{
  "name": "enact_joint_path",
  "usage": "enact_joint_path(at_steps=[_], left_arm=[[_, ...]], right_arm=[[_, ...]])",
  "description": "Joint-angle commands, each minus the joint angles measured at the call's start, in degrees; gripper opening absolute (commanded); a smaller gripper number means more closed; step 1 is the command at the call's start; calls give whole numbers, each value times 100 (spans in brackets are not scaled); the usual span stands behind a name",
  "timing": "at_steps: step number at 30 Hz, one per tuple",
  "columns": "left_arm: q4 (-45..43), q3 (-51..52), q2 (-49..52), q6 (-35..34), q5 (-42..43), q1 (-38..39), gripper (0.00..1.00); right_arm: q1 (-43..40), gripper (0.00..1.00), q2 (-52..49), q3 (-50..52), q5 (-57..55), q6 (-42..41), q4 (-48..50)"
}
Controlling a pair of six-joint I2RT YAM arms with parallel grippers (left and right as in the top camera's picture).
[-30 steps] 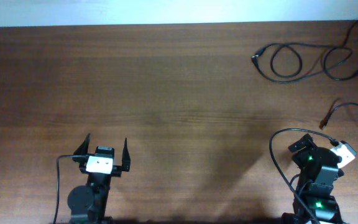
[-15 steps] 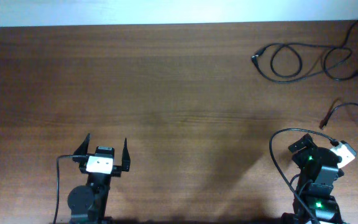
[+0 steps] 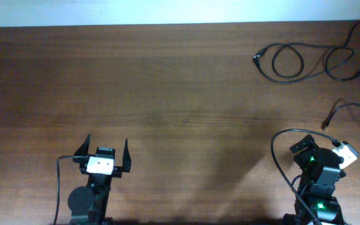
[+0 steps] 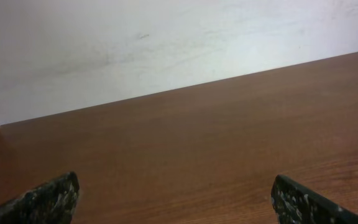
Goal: Untangle cables
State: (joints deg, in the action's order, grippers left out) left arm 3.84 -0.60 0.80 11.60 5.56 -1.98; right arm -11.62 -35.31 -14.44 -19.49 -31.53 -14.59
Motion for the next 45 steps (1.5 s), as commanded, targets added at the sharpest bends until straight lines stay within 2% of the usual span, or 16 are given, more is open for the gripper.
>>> enact_joint_path(at_steps=[1,19,22,27,29,33,38,45], left_arm=[[48,13,-50,94,-46,-33,99],[48,13,-50,92,-46,-33,99],[48,13,-50,92,-46,-33,99],[48,13,-50,92,-46,-33,99],[48,13,-50,92,-46,-33,99],[48,13,-50,92,-46,-33,99],[50,11,-50,94,-46,-33,99],[48,13,-50,92,-46,-33,99]], right_arm=[[35,99,7,31,-68,-28,15],[35,99,39,31,-68,-28,13],[96,99,654,31,-68,-28,-212],[304,99,2304,31,59,-50,-828],[313,99,2754,42,664,-50,-590],[782,99,3314,42,907,-20,-11],[1353,99,3512,72,774,-24,249],[1303,99,3512,658,354,-26,826]])
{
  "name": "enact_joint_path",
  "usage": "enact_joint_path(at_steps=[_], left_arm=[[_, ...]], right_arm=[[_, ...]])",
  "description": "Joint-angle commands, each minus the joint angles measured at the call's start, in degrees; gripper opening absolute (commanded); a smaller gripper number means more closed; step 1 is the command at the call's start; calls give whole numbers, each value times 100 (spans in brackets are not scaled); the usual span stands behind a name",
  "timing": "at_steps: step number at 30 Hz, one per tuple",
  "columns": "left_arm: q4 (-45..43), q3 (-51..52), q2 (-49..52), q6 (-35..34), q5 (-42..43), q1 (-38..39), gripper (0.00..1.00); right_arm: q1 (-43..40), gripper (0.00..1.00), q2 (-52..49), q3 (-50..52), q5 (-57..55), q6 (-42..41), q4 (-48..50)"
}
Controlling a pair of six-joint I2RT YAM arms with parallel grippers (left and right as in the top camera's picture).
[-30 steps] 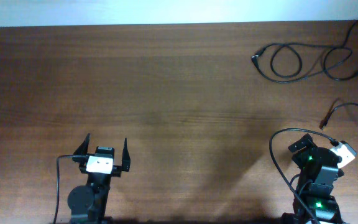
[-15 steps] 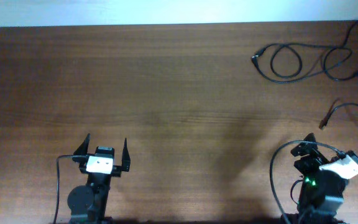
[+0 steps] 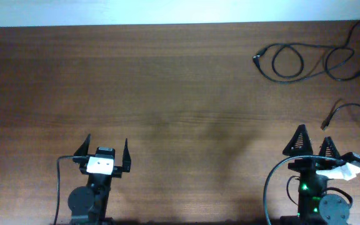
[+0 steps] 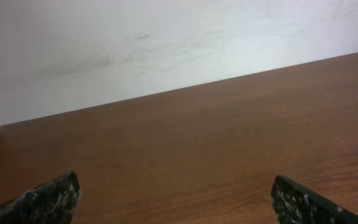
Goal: Untangle cables
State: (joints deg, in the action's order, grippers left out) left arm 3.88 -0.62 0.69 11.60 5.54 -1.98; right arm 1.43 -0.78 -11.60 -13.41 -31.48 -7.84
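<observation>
Two black cables lie at the table's right. The longer cable (image 3: 299,62) forms loops at the back right and runs off the top right corner. A shorter cable (image 3: 352,111) with a small plug curves off the right edge below it. My right gripper (image 3: 313,142) stands open near the front right, just short of that plug, nothing between its fingers. At the front left my left gripper (image 3: 107,145) is open and empty; its fingertips (image 4: 297,202) frame bare wood in the left wrist view.
The brown wooden table (image 3: 167,94) meets a white wall (image 4: 166,43) at the back. The arms' own black leads hang at the front edge beside each base.
The right arm has turned to face the back of the table and its fingers now show spread open. The left arm and both cables have not moved.
</observation>
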Motion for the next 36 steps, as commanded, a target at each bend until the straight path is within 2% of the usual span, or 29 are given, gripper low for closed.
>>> enact_joint_path(at_steps=[1,3,6,10,11,21,24,36], left_arm=[[44,15,-39,94,-44,-33,99],[44,15,-39,92,-44,-33,99],[44,15,-39,94,-44,-33,99],[44,15,-39,92,-44,-33,99],[46,15,-39,94,-44,-33,99],[44,13,-39,94,-44,-33,99],[44,13,-39,94,-44,-33,99],[44,15,-39,94,-44,-33,99]], right_arm=[[-26,99,59,564,-273,-28,352],[-140,99,59,896,-236,70,723],[-378,99,59,1128,297,1174,839],[-450,99,59,1128,1425,3563,649],[-450,99,59,1128,1574,3834,498],[-708,99,59,1128,1360,3958,317],[-708,99,59,1128,1311,3689,315],[-708,99,59,1128,1276,3506,317]])
